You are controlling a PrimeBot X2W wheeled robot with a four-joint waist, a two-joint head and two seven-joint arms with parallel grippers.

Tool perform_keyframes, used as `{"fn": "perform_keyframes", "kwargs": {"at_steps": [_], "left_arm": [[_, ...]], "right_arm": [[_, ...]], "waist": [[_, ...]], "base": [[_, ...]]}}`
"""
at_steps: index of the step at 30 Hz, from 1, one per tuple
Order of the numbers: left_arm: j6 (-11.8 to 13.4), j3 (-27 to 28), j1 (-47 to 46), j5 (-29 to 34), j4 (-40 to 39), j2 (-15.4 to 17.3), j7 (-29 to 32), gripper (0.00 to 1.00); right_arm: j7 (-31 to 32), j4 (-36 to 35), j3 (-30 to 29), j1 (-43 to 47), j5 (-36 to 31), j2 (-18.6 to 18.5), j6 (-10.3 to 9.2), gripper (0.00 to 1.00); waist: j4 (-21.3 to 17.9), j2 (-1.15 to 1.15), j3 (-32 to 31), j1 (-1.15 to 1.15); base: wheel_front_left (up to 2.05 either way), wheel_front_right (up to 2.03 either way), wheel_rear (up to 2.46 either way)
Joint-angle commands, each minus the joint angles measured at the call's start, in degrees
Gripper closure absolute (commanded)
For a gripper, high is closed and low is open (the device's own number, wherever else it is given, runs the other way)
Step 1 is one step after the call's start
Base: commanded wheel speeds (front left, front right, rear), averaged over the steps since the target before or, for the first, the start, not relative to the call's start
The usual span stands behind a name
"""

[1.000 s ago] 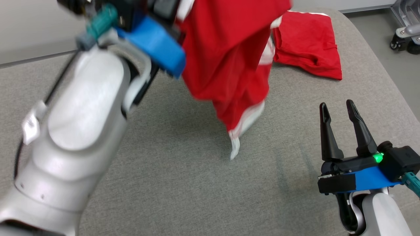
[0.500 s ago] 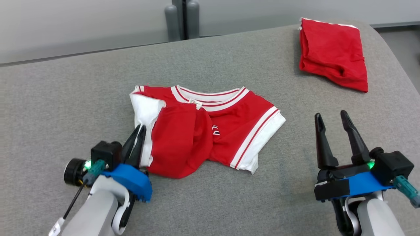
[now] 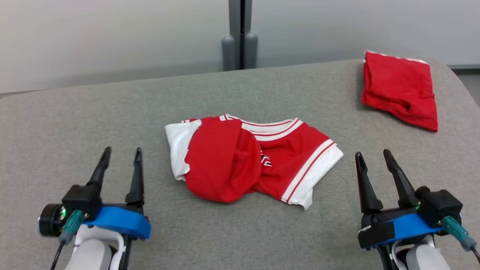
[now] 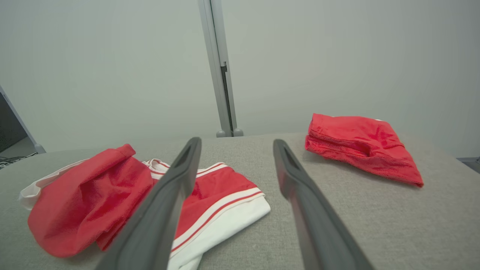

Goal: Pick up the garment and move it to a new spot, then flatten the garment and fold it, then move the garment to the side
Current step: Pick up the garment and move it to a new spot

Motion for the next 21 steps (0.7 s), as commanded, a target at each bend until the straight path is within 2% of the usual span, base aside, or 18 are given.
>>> {"fn": "perform_keyframes", "kwargs": {"at_steps": [1,11,21], "left_arm": [[-0.05,1.64,2.0,1.15,-1.28,-0.26,-0.24,0.0],[-1.64,13.04,12.62,9.97,-9.82,-4.47,-0.24,0.0],[-4.57,19.83,17.91,14.13,-10.48,-9.14,-0.25,0.0]], "right_arm": [[-0.2,0.3,-0.26,1.18,0.1,-0.13,0.01,0.0],[-0.2,1.94,-1.34,4.14,0.6,-0.11,0.01,0.0],[-0.21,3.94,-2.18,6.78,0.88,-0.14,0.01,0.0]], "waist": [[0.63,0.0,-0.4,0.0],[5.1,0.0,-3.33,0.0],[7.15,0.0,-5.16,0.0]], "base": [[0.0,0.0,0.0],[0.0,0.0,0.0],[0.0,0.0,0.0]]}}
